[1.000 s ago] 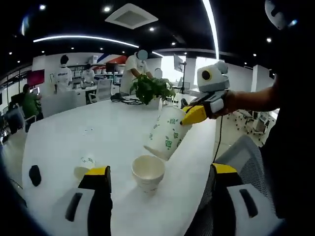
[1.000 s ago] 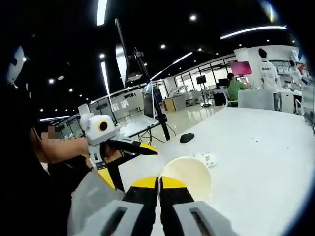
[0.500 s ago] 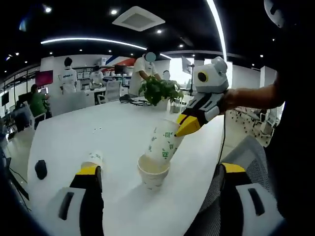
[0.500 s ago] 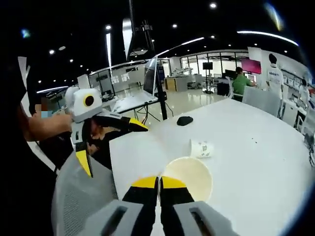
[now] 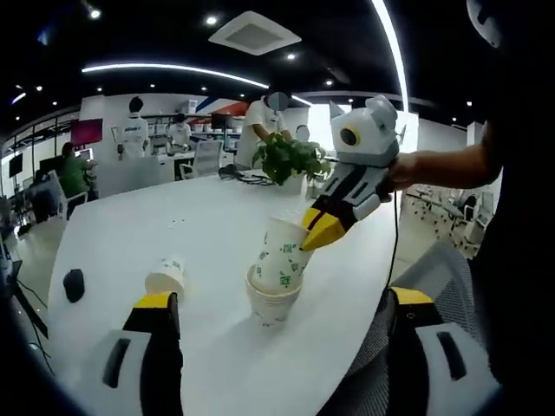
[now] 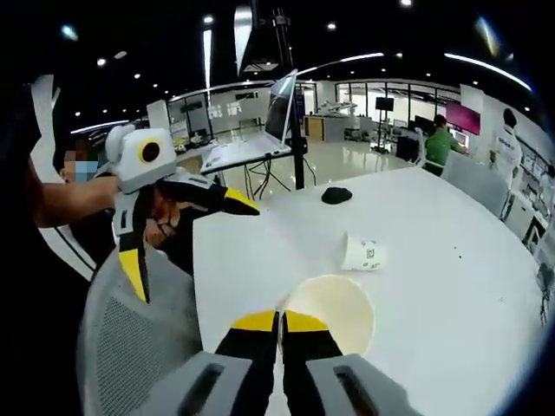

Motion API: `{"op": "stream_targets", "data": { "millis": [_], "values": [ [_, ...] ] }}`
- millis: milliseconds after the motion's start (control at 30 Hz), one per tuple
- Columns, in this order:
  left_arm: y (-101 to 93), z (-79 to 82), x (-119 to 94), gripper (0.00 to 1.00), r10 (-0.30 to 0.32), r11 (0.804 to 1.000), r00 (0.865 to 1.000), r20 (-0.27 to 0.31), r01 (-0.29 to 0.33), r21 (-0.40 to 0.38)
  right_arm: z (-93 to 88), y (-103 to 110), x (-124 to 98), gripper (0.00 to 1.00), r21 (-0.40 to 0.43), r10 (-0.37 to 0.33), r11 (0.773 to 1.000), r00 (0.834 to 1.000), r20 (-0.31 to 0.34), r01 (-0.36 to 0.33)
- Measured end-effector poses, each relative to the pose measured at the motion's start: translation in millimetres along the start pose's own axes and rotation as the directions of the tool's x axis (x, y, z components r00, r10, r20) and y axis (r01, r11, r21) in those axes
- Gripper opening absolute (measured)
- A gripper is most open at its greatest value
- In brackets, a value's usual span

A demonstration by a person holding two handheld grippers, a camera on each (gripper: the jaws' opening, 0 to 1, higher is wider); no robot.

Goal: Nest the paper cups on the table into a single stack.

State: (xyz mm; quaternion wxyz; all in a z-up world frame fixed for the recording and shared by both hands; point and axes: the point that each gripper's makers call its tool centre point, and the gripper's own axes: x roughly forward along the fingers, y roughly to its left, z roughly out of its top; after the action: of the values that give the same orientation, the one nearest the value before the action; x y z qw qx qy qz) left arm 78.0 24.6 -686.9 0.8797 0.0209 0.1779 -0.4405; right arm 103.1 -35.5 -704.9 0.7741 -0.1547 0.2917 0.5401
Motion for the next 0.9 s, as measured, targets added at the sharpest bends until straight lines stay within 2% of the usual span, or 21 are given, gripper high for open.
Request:
{"op": "stream_targets", "data": {
  "millis": [67, 333, 900],
  "values": [
    [0.4, -2.6, 2, 0.98, 0.001, 1.000, 1.000, -0.008, -0.001, -0.002, -3.7, -1, 5, 0.00, -0.011, 0.011, 1.000, 1.000, -0.028, -0.011],
    [0.5, -3.0, 3, 0.97, -0.001, 1.000, 1.000, -0.010, 0.001, -0.002, -7.2, -2, 12, 0.00, -0.027, 0.023, 0.999, 0.998, -0.066, -0.024],
    [0.9, -6.8, 1, 0.95, 0.000, 1.000, 1.000, -0.020, 0.000, -0.004, -11.4, -1, 23, 0.00, -0.035, 0.051, 0.998, 0.991, -0.127, -0.056]
  ]
}}
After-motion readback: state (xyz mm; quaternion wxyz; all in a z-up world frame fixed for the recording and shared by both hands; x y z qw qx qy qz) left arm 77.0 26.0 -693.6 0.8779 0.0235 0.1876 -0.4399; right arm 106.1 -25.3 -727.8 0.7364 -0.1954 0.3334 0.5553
